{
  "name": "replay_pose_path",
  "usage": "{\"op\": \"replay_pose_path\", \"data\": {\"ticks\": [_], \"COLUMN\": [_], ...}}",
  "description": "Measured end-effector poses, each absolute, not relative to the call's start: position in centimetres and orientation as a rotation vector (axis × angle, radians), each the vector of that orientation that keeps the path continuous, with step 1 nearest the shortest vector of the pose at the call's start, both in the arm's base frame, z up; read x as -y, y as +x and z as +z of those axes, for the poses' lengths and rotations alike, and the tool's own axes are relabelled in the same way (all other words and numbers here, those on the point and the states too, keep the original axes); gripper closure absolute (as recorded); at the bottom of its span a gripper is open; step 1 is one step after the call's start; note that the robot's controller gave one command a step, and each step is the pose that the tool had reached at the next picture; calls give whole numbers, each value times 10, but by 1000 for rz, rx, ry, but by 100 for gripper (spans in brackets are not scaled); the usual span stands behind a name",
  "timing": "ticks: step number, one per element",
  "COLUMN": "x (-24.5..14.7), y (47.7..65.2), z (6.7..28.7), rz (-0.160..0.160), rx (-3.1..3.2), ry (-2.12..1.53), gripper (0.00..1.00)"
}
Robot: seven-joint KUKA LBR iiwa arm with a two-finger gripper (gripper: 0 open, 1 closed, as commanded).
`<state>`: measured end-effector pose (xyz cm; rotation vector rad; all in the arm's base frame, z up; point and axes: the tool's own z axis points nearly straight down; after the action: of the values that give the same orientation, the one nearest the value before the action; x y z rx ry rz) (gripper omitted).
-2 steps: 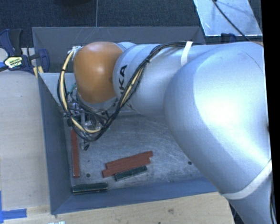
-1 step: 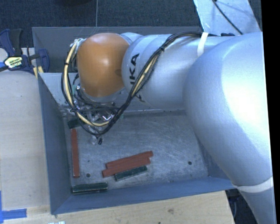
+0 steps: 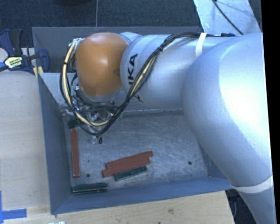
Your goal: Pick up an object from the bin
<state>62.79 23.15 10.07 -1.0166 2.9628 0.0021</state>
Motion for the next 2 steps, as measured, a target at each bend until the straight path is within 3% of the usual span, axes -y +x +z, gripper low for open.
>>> {"op": "replay_pose_path", "data": {"ticks": [1,2], "x": [-241,-238], "y": [629,622], "z": [72,72], "rz": [-1,-8], "rx": [-2903,-2734], "ry": [-1188,-1542], "gripper": [0,0]}}
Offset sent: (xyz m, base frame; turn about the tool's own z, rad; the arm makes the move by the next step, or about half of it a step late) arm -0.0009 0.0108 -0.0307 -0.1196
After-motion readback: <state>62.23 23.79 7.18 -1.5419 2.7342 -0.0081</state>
